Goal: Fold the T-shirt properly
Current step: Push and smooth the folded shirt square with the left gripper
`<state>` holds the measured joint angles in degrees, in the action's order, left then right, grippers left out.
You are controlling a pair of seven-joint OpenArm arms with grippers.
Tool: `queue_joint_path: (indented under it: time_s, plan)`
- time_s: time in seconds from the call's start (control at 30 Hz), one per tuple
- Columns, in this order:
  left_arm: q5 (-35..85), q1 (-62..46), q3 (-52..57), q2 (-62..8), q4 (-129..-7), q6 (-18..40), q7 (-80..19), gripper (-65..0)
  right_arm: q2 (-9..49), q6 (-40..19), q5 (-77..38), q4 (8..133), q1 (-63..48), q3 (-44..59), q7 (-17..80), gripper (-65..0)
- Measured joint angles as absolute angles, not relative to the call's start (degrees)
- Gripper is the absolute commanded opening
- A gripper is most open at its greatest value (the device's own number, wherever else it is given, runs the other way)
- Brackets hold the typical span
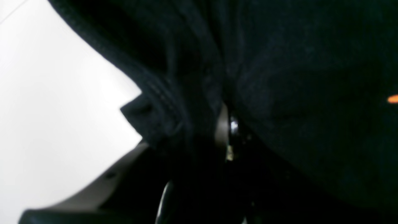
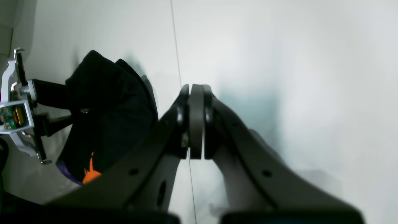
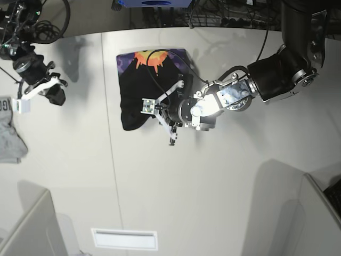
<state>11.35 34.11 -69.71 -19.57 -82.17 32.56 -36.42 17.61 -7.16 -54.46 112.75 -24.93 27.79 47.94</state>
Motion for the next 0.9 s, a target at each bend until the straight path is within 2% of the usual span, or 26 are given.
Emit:
queue_joint_path:
  time_s: [0.17, 0.77, 0.9]
  plan:
    - [10.7, 34.8, -69.4, -19.4, -82.3, 39.2, -36.8, -65.0, 17.6, -7.2, -54.4, 112.7, -24.8, 27.8, 48.0, -65.0]
    - [10.8, 35.1, -68.1, -19.2, -82.2, 39.6, -37.3, -65.0, 17.5, -7.2, -54.5, 110.0, -23.4, 27.6, 47.7, -65.0]
    - [10.9, 35.2, -65.0, -19.2, -82.2, 40.0, -42.4, -65.0, 17.4, -7.2, -54.4, 109.8, -23.0, 27.5, 48.0, -65.0]
